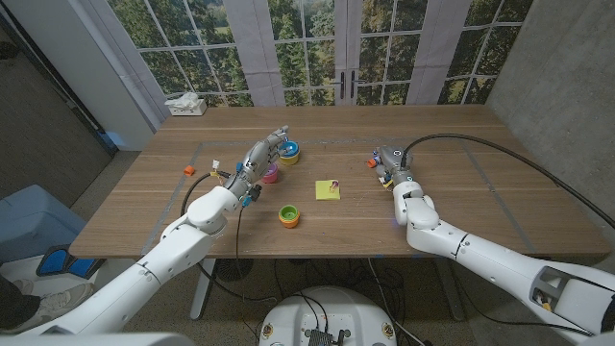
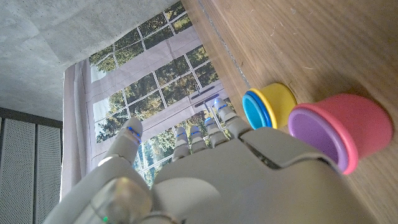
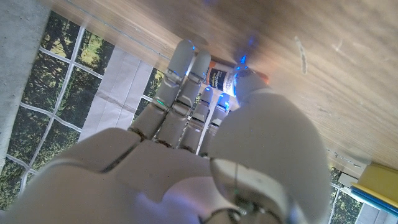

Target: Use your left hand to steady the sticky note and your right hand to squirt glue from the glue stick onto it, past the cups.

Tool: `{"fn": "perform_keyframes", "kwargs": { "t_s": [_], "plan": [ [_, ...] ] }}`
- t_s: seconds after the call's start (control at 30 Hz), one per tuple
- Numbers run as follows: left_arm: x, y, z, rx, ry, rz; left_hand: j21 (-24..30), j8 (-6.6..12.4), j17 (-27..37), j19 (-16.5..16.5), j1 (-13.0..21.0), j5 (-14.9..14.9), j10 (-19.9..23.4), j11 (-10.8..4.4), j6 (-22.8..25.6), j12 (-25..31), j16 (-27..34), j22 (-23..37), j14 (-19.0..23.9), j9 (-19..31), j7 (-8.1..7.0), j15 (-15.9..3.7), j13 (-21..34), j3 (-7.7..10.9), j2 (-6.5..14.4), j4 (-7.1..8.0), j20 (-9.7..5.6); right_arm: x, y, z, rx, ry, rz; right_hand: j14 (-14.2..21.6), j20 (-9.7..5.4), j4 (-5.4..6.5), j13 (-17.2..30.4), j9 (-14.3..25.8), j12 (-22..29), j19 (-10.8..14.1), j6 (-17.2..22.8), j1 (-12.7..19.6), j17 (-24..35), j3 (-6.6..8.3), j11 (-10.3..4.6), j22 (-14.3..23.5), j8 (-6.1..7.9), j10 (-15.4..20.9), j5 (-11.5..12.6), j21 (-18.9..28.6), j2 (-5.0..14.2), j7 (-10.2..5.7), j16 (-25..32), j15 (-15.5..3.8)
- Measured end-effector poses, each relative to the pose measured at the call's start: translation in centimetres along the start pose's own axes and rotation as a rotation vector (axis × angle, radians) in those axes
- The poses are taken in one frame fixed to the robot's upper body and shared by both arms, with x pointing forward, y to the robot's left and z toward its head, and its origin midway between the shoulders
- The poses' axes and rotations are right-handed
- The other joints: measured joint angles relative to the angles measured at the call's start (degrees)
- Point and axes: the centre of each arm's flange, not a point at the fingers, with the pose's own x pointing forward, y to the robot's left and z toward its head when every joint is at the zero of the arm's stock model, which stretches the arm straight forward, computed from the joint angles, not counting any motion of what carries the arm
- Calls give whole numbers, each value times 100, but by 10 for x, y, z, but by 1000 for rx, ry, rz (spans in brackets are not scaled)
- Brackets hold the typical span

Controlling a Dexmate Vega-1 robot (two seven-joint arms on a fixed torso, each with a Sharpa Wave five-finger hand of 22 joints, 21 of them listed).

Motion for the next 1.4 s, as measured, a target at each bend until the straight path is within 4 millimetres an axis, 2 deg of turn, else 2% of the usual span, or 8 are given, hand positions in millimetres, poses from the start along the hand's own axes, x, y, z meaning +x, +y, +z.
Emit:
{"fn": "perform_keyframes", "kwargs": {
  "t_s": [0.23,0.4,0.57,0.7,0.8,0.9,1.17,1.4],
  "plan": [
    [2,1,0,2,-2,-3,0,0,0,0,0,0,0,0,0,0,0,0,0,0,0,0,0,-24,0,-24,0,0,-7,-3,39,-12,-24,-16,-39,178,-52,-92,78,122,42,-380,74,117,25,-9,92,25,62,-100,247,81,-36,17],
    [4,1,1,4,-3,-7,0,0,0,0,0,0,0,0,0,0,0,0,0,0,0,0,0,-24,0,-24,0,-2,-13,-6,75,-26,-58,-31,-41,196,-98,-157,110,164,165,-533,122,202,104,-9,134,105,146,-179,395,204,-45,32],
    [4,1,2,5,-5,-9,0,0,0,0,0,0,0,0,0,0,0,0,0,0,0,0,0,-24,0,-24,0,-5,-19,-8,114,-40,-101,-31,-20,356,-147,-223,121,143,238,-1067,172,198,184,-34,133,184,181,-356,356,277,-51,32],
    [4,1,2,6,-4,-10,-23,0,0,0,0,0,0,0,0,0,0,0,0,0,0,0,0,-24,0,-24,1,-7,-22,-10,139,-44,-124,-260,221,468,-198,-282,121,-310,269,-1497,229,148,229,-35,133,230,181,-684,315,308,-155,76],
    [5,1,3,7,-5,-12,-23,0,0,-1,0,0,-20,20,1,0,0,0,0,0,0,0,0,-24,0,-24,1,-8,-24,-12,163,-44,-134,-841,405,497,-251,-326,121,-987,310,-1875,300,135,239,-31,133,237,181,-1147,334,348,-337,200],
    [5,1,4,8,-7,-12,-23,0,0,-1,0,0,-20,20,1,0,0,0,0,0,0,0,0,-25,0,-25,1,-10,-25,-15,183,-40,-140,-1433,482,504,-284,-344,94,-1474,310,-2103,356,112,341,-19,133,131,163,-1515,442,348,-498,357],
    [4,-1,5,11,-10,-12,-23,0,0,-1,19,0,-20,20,1,0,0,0,-25,0,0,25,0,-48,19,-48,1,-13,-29,-21,298,-48,-144,-2199,491,501,-338,-371,-12,-1641,137,-2416,325,81,392,-36,104,-375,150,-1882,607,521,-778,467],
    [4,-2,6,12,-11,-11,-23,0,1,-1,23,0,-20,20,1,0,0,0,-31,0,0,31,0,-48,23,-48,1,-13,-30,-31,379,-41,-134,-2544,275,495,-416,-395,-12,-1919,-146,-2673,214,152,485,-35,61,-687,105,-2211,695,632,-975,492]
  ]
}}
